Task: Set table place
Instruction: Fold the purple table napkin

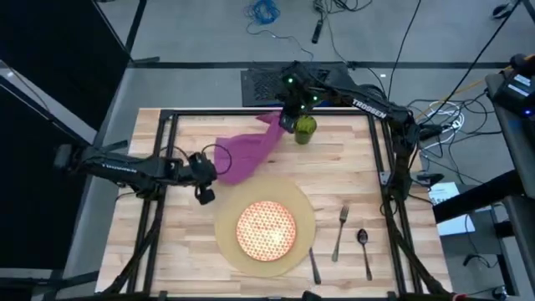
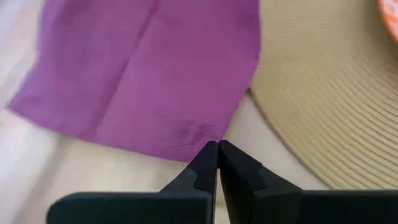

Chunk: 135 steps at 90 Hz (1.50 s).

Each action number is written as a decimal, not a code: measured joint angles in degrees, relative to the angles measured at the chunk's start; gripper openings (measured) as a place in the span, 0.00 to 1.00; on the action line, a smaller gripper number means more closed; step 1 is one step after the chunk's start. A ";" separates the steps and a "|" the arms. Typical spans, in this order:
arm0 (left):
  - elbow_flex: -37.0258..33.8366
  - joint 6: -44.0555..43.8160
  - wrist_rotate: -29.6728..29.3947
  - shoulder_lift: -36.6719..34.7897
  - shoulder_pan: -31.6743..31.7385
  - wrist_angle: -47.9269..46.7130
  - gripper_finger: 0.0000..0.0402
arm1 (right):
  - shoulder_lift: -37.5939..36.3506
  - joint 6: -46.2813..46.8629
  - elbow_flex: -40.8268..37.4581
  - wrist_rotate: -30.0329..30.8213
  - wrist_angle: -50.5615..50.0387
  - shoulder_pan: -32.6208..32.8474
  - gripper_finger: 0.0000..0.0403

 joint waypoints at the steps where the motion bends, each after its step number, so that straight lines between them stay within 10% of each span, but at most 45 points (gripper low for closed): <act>1: -0.09 -0.13 0.00 0.00 -0.23 0.36 0.00 | -0.01 0.13 -0.05 0.06 0.02 0.16 0.00; 33: -0.19 4.93 0.22 -0.02 -2.92 4.71 0.04 | -0.08 2.51 -1.17 0.63 4.00 4.13 0.00; 60: -0.17 5.64 0.13 -0.02 -2.92 4.72 0.31 | -0.08 3.32 -1.17 0.73 4.23 4.43 0.00; 73: -0.10 2.85 -9.17 -0.01 -2.49 3.48 0.41 | 0.22 3.32 -1.17 0.70 6.48 4.43 0.00; 135: -0.04 4.61 -12.24 -0.02 1.93 5.09 0.42 | 7.88 4.91 0.38 -4.64 26.70 6.79 0.00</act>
